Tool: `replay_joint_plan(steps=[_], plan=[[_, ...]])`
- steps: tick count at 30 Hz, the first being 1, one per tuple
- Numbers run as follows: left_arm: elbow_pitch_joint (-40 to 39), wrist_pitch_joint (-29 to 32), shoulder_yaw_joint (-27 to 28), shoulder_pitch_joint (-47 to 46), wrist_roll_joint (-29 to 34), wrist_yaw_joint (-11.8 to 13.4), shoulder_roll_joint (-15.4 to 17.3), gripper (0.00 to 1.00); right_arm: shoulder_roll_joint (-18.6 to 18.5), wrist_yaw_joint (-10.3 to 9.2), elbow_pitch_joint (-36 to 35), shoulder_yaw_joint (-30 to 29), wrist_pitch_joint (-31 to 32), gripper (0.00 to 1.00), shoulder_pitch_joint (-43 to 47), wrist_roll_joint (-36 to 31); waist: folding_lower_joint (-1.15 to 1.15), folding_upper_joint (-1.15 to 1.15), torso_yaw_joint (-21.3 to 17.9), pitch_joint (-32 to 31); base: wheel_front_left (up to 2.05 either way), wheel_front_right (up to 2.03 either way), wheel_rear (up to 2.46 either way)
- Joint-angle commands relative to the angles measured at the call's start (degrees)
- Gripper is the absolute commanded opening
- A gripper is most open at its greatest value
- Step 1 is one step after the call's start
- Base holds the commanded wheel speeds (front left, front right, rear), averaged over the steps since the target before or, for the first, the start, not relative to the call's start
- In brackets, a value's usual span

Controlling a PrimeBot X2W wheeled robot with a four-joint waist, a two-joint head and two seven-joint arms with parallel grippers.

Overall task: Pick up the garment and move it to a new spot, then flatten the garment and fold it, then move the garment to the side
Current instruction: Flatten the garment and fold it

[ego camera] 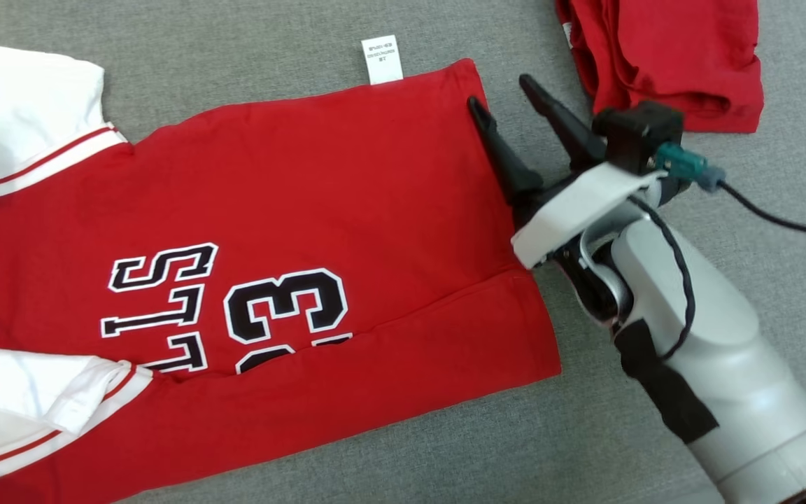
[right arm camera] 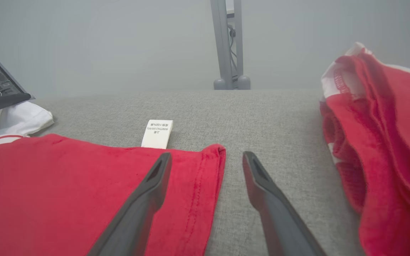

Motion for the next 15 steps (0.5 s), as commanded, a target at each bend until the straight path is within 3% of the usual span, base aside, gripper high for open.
replay_joint_plan(steps=[1, 11, 13, 14, 15], plan=[[-0.2, -0.6, -0.8, -1.0, -0.6, 0.0, 0.1, 0.00, -0.3, -0.01, 2.6, 0.6, 0.0, 1.00, -2.4, 1.1, 0.00, 0.00, 0.6, -0.2, 0.00, 0.00, 0.00], [-0.9, -3.0, -4.1, -1.6, -2.7, 0.0, -0.5, 0.00, -0.3, -0.02, 13.3, 5.1, 2.6, 1.00, -10.3, 5.5, 0.00, 0.00, 2.2, -0.6, 0.00, 0.00, 0.00], [-0.9, -3.4, -4.8, -2.0, -3.1, 0.0, -0.8, 0.00, -0.3, -0.02, 14.9, 6.2, 3.3, 0.91, -11.5, 6.5, 0.00, 0.00, 2.5, -0.6, 0.00, 0.00, 0.00], [-1.0, -3.5, -5.2, -2.2, -3.2, 0.0, -0.9, 0.00, -0.3, -0.02, 15.5, 6.8, 3.9, 0.77, -12.1, 7.3, 0.00, 0.00, 2.6, -0.6, 0.00, 0.00, 0.00], [-1.0, -3.6, -5.5, -2.4, -3.3, 0.0, -1.0, 0.00, -0.3, -0.02, 16.4, 7.5, 4.4, 0.50, -12.4, 7.7, 0.00, 0.00, 2.8, -0.6, 0.00, 0.00, 0.00]])
